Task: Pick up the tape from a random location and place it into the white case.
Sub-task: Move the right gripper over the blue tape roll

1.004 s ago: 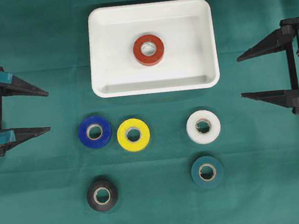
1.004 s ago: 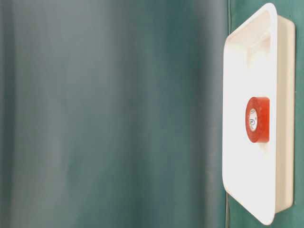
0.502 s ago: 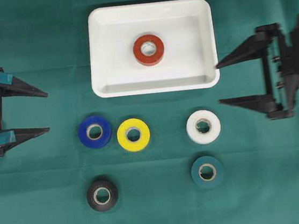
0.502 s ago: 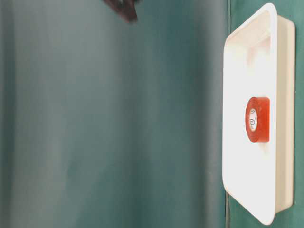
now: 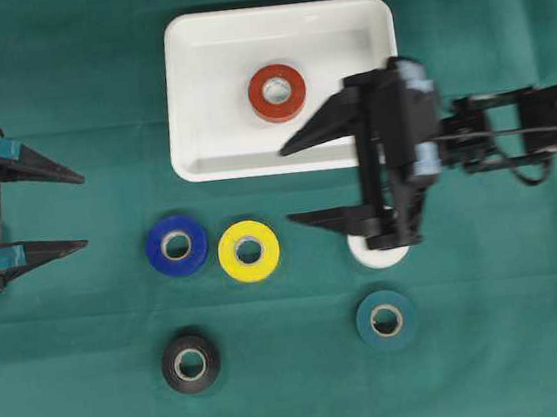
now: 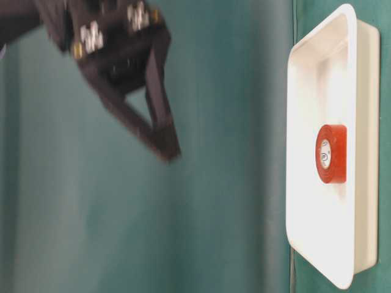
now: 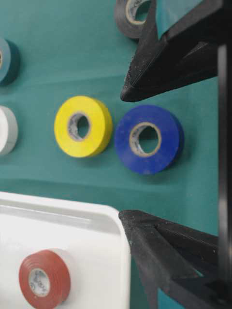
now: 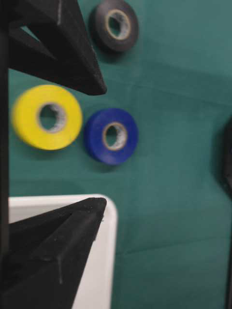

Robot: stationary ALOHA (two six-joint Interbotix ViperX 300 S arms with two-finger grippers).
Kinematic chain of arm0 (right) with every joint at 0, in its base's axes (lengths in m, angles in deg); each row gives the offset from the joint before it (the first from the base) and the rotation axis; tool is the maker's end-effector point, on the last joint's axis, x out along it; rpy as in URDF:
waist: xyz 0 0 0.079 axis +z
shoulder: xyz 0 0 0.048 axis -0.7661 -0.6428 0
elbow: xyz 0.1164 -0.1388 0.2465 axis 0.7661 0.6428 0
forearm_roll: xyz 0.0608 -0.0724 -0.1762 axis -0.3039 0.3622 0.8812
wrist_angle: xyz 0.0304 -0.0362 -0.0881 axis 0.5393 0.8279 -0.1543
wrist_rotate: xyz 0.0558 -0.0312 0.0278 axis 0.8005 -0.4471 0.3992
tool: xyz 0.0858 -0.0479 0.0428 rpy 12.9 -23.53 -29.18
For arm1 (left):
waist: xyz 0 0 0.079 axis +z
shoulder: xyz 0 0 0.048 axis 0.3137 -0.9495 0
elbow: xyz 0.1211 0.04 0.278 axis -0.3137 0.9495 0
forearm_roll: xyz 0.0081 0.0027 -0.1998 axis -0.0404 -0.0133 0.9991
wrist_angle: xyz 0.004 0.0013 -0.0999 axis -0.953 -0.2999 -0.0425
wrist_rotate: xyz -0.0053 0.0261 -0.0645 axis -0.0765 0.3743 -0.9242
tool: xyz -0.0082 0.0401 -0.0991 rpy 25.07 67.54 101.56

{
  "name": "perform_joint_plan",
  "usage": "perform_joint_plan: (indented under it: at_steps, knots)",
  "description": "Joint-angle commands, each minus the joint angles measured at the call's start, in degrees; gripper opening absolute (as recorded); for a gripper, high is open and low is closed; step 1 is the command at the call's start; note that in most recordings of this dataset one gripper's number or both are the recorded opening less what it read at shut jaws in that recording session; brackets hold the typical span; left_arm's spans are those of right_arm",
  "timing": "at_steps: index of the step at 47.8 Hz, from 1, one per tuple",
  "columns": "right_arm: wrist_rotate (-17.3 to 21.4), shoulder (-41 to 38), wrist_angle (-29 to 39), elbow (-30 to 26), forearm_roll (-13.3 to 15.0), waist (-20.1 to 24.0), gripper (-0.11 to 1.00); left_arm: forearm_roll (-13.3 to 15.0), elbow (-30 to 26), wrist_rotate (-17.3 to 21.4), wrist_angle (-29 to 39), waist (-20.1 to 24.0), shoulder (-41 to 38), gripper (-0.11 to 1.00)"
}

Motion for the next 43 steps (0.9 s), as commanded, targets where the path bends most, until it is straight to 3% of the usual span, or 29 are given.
perform_joint_plan:
  at_steps: [1,21,37,43]
  knots:
    - [0.00,-2.55,0.70,-5.54,0.09,0.35,0.92,0.09,-0.88,0.00,0.00,-0.09,-0.26,0.97]
    - [-0.35,-16.52,10.55,-25.49,0.44,1.76,0.92,0.09,-0.88,0.00,0.09,-0.09,-0.35,0.97]
    - [-0.09,-21.53,15.03,-31.46,0.62,1.76,0.92,0.09,-0.88,0.00,0.00,0.00,-0.44,0.97]
    - [0.26,-23.38,21.36,-33.93,0.35,1.85,0.92,0.09,-0.79,0.00,0.00,0.00,-0.44,0.97]
